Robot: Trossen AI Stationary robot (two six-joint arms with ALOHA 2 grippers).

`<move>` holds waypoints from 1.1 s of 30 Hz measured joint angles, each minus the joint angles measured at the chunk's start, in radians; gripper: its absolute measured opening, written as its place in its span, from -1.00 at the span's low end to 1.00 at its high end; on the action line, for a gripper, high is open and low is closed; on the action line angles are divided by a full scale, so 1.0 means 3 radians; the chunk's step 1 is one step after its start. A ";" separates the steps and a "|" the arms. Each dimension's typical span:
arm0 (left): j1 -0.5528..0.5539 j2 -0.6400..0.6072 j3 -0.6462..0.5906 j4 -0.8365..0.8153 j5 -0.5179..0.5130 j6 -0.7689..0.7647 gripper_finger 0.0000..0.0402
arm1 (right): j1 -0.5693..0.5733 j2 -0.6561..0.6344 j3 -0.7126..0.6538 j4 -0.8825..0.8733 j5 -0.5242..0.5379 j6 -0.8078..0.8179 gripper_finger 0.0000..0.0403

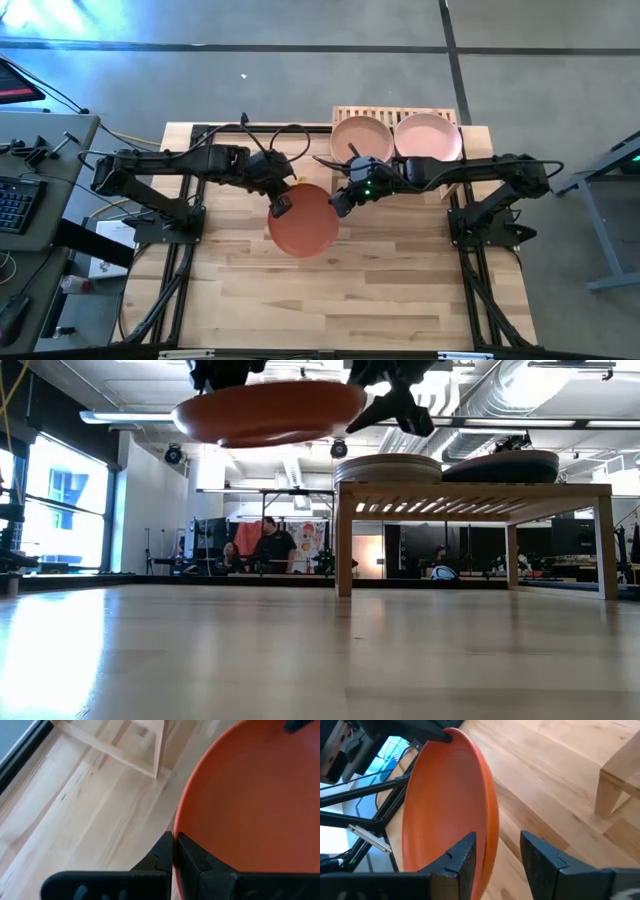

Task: Place and stack plates onto a shelf
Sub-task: Stack the orange plate on top of the apricot plate

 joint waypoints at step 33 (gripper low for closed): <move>0.0022 0.0006 0.0003 0.0198 -0.0032 0.0083 -1.00 | 0.0000 0.0009 0.0000 -0.0182 0.0094 0.0483 -0.99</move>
